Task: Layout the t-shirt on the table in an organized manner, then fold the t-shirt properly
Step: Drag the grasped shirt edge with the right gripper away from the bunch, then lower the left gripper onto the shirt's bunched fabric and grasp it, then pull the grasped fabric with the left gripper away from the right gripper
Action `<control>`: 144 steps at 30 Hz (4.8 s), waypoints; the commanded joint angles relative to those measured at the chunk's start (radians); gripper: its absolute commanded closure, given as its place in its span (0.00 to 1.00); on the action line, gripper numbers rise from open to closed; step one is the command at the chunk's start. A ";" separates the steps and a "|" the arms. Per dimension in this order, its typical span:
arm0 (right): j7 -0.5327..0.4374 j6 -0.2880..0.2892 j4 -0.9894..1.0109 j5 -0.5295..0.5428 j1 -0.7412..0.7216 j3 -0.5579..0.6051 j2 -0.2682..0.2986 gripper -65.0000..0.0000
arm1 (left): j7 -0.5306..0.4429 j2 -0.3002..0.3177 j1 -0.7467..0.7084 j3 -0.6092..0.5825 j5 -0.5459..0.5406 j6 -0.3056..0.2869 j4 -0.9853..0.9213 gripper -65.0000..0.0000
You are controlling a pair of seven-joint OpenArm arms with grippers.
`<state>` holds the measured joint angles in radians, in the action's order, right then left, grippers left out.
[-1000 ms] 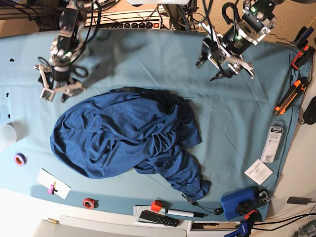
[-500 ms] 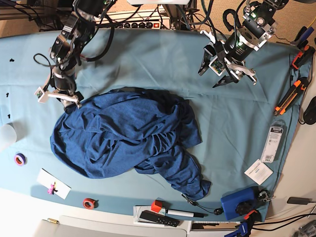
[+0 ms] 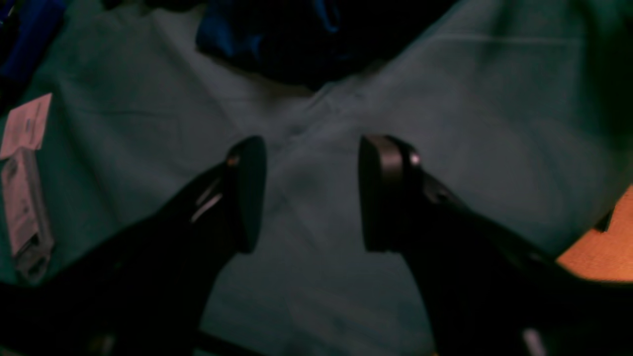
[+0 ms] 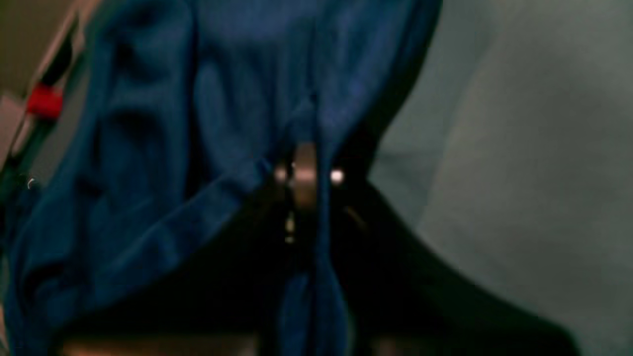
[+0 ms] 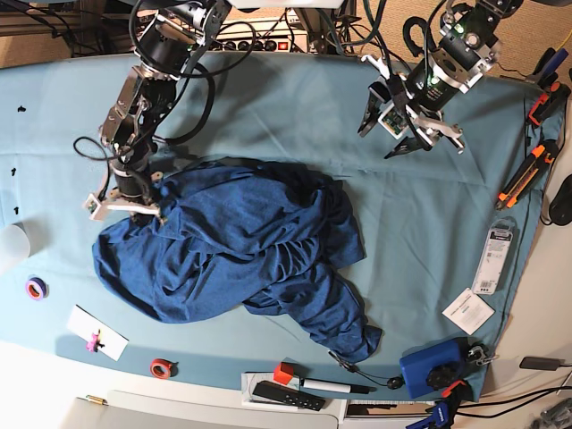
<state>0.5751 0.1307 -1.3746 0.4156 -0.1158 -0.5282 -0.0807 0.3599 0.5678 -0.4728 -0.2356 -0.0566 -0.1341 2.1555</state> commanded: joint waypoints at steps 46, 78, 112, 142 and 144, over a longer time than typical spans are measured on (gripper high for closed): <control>0.394 0.153 -0.536 0.033 0.465 -0.415 0.291 0.63 | 0.193 -0.254 0.261 0.004 -0.479 -0.051 -0.359 0.46; 0.397 0.153 -0.536 0.033 0.465 -0.415 0.291 0.63 | 0.298 -0.454 0.468 0.002 -0.497 -0.024 -0.660 0.64; 0.389 0.153 -0.536 0.033 0.465 -0.415 0.291 0.63 | 0.351 -0.413 0.470 0.170 -0.548 -0.103 -0.652 1.00; 0.389 0.153 -0.536 0.033 0.465 -0.415 0.291 0.63 | 0.512 -0.232 0.217 0.463 -0.857 -0.254 -0.433 1.00; 0.389 0.153 -0.536 0.033 0.465 -0.415 0.291 0.63 | 0.524 -0.232 0.218 0.463 -0.857 -0.280 -0.417 1.00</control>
<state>0.9913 0.2855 -1.8919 0.4442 0.3492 -0.9360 0.1936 0.8925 0.3225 -0.2626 0.2237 -0.8936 -0.4046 1.7187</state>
